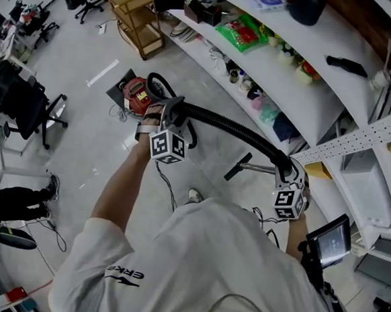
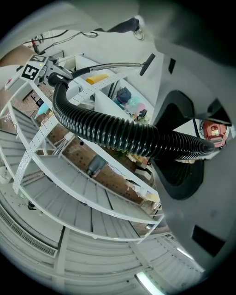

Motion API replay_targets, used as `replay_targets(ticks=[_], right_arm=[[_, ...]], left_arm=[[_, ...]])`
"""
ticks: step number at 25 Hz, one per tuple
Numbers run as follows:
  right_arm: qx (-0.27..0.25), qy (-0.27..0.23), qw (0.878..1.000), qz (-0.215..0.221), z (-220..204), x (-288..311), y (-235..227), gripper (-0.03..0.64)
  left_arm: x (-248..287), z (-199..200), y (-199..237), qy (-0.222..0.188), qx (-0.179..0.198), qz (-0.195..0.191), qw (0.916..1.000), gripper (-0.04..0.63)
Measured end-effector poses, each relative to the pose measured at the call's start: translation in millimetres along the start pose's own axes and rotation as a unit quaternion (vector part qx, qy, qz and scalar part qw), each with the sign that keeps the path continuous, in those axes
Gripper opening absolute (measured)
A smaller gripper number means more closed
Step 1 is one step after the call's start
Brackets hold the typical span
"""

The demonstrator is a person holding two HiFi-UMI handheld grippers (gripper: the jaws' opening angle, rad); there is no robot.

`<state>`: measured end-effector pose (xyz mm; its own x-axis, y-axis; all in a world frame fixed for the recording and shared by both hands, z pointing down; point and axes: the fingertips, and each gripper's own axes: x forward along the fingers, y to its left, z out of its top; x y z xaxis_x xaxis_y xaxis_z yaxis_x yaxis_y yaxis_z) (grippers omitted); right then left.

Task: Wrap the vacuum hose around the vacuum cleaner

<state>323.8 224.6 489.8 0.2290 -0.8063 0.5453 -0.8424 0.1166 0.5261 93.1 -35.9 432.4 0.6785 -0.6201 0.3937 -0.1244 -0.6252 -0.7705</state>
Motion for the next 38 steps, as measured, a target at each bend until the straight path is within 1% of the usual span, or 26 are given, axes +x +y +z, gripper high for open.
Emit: replay_targets(ticks=[6, 11, 15, 24, 31, 38], right_arm=[[-0.004, 0.000, 1.000, -0.004, 36, 28, 24, 0.173], [-0.005, -0.003, 1.000, 0.001, 62, 45, 34, 0.173], [-0.014, -0.011, 1.000, 0.012, 80, 65, 36, 0.173], [-0.033, -0.012, 0.999, 0.041, 110, 129, 30, 0.173], [-0.039, -0.025, 0.997, 0.058, 139, 187, 15, 0.173], [-0.049, -0.046, 0.995, 0.072, 173, 231, 6, 0.173]], left_arm=[[6, -44, 25, -0.006, -0.002, -0.002, 1.0000, 0.170], [12, -69, 43, 0.000, -0.011, -0.002, 0.9999, 0.170], [24, -90, 56, 0.012, -0.014, 0.001, 0.9998, 0.170], [68, -125, 96, 0.039, -0.002, 0.001, 0.9992, 0.170], [111, -148, 133, 0.060, 0.004, -0.003, 0.9982, 0.170], [141, -172, 167, 0.077, 0.004, 0.004, 0.9970, 0.170]])
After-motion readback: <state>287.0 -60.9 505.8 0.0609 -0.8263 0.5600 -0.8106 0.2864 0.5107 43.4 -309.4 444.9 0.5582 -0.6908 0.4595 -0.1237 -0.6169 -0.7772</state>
